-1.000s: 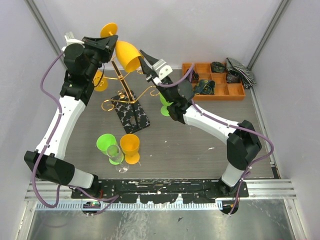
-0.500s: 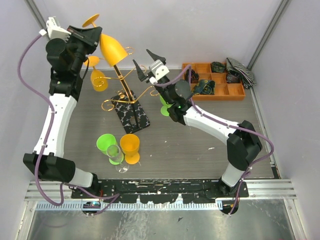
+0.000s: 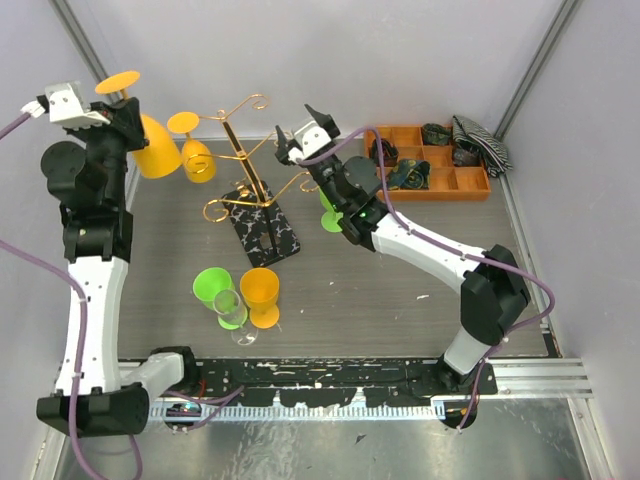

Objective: Place the wine glass upside down on the wine glass rack

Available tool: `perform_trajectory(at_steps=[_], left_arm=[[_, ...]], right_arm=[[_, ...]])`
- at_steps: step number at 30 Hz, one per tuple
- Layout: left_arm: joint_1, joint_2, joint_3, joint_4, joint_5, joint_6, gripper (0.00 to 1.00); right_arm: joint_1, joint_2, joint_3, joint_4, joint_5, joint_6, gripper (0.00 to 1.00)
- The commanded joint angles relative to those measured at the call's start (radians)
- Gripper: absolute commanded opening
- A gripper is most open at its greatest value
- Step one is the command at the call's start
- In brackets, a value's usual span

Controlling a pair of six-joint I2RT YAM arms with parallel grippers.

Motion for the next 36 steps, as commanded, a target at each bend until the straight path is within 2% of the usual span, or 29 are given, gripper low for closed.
perform_trajectory(at_steps=[1, 8, 17, 26, 28, 33, 36], left_arm=[[0.024, -0.059, -0.022, -0.009, -0.038, 0.184, 0.00], [0.065, -0.097, -0.213, 0.097, 0.182, 0.167, 0.00], [0.100, -0.108, -0.390, 0.182, 0.454, 0.247, 0.00], [0.111, -0.155, -0.533, 0.251, 0.503, 0.209, 0.00], [0.112, -0.162, -0.589, 0.325, 0.510, 0.169, 0.00], [0.112, -0.163, -0.750, 0.656, 0.502, 0.046, 0.00], [0.111, -0.153, -0.778, 0.683, 0.507, 0.043, 0.00]], right_arm=[[0.006, -0.067, -0.017, -0.019, 0.051, -0.018, 0.73], [0.006, -0.127, -0.065, -0.072, 0.067, -0.010, 0.74], [0.004, -0.221, -0.131, -0.118, 0.106, -0.053, 0.76], [0.002, -0.255, -0.142, -0.182, 0.109, -0.070, 0.78], [0.001, -0.259, -0.140, -0.193, 0.105, -0.078, 0.78], [0.002, -0.265, -0.132, -0.224, 0.090, -0.093, 0.79], [0.001, -0.269, -0.130, -0.229, 0.090, -0.097, 0.79]])
